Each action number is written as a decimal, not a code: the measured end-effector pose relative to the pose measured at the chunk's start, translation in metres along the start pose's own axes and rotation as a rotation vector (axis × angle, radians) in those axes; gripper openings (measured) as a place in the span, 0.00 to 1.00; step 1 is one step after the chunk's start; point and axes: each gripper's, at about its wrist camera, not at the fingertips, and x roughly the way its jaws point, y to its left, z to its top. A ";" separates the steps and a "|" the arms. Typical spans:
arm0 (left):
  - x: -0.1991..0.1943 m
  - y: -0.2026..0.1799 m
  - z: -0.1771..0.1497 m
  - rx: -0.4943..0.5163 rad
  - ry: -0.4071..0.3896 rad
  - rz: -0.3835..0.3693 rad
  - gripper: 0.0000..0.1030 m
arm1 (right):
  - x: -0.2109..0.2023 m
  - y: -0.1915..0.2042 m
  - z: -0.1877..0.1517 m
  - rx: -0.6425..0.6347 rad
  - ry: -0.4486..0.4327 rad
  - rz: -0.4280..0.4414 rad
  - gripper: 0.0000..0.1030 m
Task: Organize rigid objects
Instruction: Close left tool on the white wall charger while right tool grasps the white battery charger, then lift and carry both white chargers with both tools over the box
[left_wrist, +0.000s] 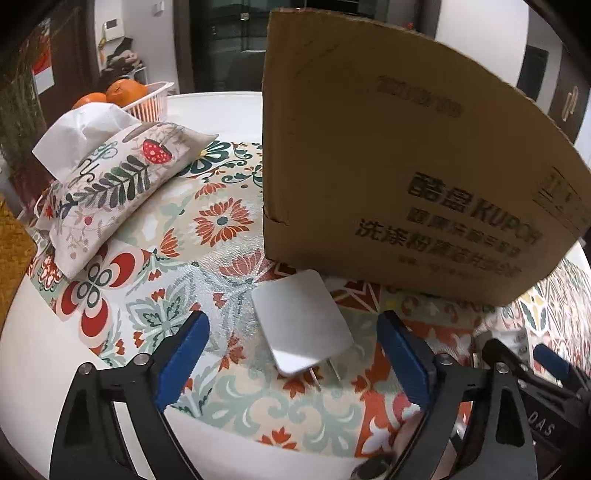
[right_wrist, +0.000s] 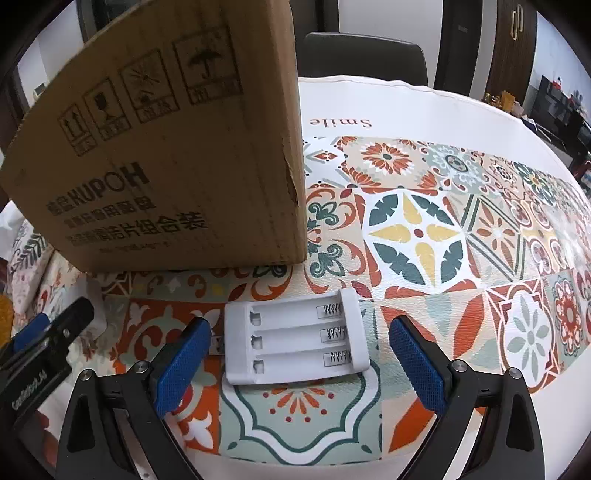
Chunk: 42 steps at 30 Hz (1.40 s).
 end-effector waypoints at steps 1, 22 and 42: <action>0.003 0.000 0.001 -0.006 0.006 0.004 0.85 | 0.002 0.000 0.001 0.002 0.002 0.001 0.95; 0.023 -0.005 -0.006 0.079 0.033 -0.028 0.46 | 0.012 -0.005 -0.004 0.010 -0.044 -0.019 0.75; -0.030 0.008 -0.035 0.135 -0.049 -0.158 0.43 | -0.032 0.006 -0.021 -0.016 -0.137 -0.002 0.75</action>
